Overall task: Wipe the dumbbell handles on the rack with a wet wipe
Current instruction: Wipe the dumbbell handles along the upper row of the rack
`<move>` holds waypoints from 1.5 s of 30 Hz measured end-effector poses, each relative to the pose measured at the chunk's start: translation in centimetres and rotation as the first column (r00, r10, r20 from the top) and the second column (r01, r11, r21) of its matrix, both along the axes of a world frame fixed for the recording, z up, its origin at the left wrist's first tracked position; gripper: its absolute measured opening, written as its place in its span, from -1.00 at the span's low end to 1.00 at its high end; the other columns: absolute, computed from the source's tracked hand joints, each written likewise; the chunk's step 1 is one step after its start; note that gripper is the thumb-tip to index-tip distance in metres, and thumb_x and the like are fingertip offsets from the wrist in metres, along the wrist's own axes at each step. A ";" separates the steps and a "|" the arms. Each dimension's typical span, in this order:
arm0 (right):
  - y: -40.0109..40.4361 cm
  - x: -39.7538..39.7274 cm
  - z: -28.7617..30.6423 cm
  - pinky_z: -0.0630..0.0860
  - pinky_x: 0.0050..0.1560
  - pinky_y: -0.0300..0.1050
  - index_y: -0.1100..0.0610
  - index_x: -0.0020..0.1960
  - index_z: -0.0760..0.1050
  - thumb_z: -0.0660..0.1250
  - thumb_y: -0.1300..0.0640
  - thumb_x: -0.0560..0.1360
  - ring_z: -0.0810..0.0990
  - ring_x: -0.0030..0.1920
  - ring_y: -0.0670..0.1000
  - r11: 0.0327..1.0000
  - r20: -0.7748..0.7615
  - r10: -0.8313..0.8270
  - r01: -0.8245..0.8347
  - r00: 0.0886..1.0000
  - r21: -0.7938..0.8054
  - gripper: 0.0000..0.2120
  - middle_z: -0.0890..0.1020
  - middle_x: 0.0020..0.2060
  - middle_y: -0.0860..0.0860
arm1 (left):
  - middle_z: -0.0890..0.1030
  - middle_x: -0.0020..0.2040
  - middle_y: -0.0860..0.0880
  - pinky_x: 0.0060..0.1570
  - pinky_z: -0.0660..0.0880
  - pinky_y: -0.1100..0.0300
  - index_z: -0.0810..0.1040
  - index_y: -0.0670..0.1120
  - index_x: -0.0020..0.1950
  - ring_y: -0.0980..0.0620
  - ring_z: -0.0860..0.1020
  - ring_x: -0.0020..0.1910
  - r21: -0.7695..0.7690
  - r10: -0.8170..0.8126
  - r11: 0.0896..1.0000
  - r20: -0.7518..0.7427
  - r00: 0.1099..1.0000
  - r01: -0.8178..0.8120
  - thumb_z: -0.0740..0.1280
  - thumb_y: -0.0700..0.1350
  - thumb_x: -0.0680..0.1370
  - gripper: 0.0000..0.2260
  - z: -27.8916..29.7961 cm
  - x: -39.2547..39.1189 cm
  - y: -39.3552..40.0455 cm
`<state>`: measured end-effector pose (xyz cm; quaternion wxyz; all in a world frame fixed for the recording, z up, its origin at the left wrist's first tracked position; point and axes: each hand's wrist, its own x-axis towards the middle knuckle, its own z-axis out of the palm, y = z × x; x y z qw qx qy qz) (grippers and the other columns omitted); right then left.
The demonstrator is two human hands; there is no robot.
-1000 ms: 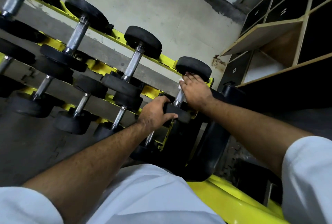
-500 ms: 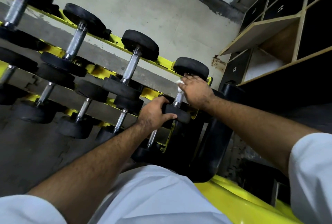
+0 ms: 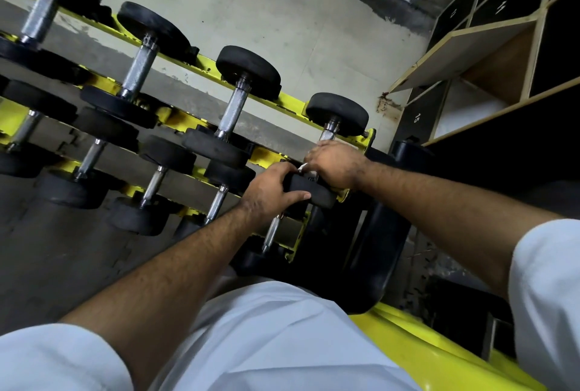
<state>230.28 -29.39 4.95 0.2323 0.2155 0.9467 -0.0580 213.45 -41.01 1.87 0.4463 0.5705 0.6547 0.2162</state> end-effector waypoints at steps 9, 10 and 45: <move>-1.5 0.5 0.7 0.56 0.18 -0.02 0.02 0.21 0.63 0.29 0.28 0.49 0.61 0.16 0.02 0.825 -0.393 -0.565 0.508 0.725 -0.248 -0.63 0.67 0.16 -0.03 | 0.47 0.30 0.07 0.20 0.45 0.18 0.37 0.03 0.40 0.06 0.49 0.22 0.021 -0.098 0.995 -0.015 0.995 0.098 0.62 0.12 0.23 -0.19 -3.2 -1.1 0.6; -1.7 0.5 0.5 0.56 0.18 0.01 0.01 0.20 0.64 0.30 0.27 0.49 0.62 0.15 0.02 0.800 -0.406 -0.599 0.534 0.690 -0.273 -0.65 0.67 0.16 -0.03 | 0.49 0.27 0.07 0.17 0.46 0.20 0.38 0.04 0.38 0.06 0.51 0.19 0.033 -0.097 0.995 -0.002 0.995 0.097 0.63 0.10 0.23 -0.21 -3.6 -1.0 0.8; -2.8 4.0 0.5 0.52 0.22 -0.19 0.06 0.16 0.68 0.35 0.27 0.48 0.63 0.14 -0.06 0.611 -0.593 -0.735 0.702 0.329 -0.367 -0.70 0.69 0.13 -0.07 | 0.42 0.05 -0.15 0.37 0.30 -0.12 0.34 -0.09 0.18 -0.17 0.41 0.11 0.095 -0.147 0.932 -0.784 0.604 0.351 0.37 -0.16 0.42 -0.63 1.0 8.1 -0.9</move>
